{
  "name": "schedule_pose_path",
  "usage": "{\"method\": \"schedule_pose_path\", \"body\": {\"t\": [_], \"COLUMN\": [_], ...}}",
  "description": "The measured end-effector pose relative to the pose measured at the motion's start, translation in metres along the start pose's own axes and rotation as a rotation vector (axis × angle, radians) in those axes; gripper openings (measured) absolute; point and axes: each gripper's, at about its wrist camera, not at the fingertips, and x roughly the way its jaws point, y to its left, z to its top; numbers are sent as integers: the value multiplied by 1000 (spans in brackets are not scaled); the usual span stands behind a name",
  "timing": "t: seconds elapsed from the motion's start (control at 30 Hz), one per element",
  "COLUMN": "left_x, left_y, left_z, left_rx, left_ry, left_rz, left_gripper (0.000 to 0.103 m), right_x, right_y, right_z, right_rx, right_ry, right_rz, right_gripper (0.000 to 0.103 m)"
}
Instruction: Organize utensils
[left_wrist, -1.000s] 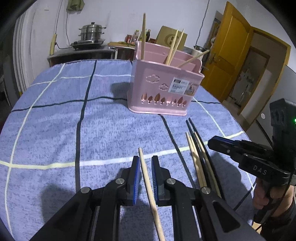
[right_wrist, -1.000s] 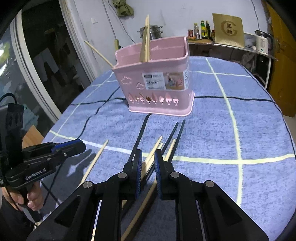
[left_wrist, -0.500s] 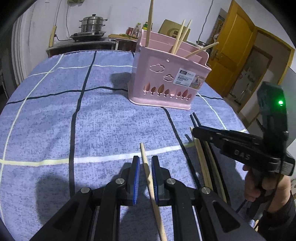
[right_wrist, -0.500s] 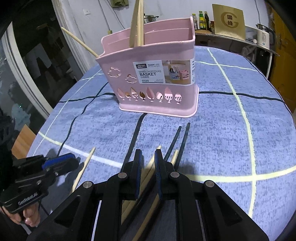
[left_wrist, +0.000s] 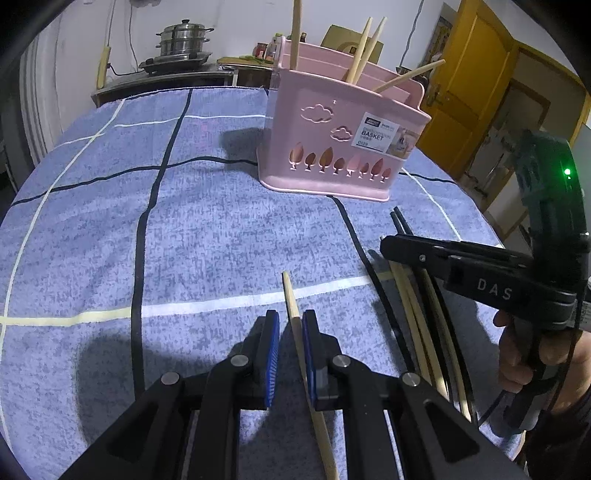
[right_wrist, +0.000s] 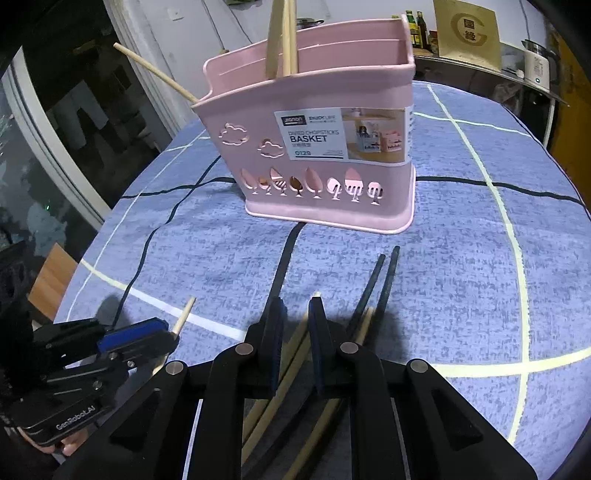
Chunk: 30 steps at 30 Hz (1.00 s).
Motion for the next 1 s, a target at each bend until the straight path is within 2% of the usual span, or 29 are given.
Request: {"method": "schedule_pose_path", "body": {"t": [0.3,0.73,0.83,1.0], "left_x": [0,-5,-5,-4], "left_y": [-1,2,1,-1], "left_z": [-1,-5,-5,-5], "left_rx": [17,12,12,16], "left_ry": [-17,-25,-26,-26], "left_rz": [16,12,15,31], "left_gripper": [12,12,12,13], "right_x": [-10,-12,-13,-10], "right_y": [1,2,5,23], "right_z": [-7,-24,-27,-30], "right_rx": [-22,-73,-97,-178], "right_ry": [-16,10,22,42], "right_rz": [-1,6,-21,-129], "right_gripper": [14,14,14,14]}}
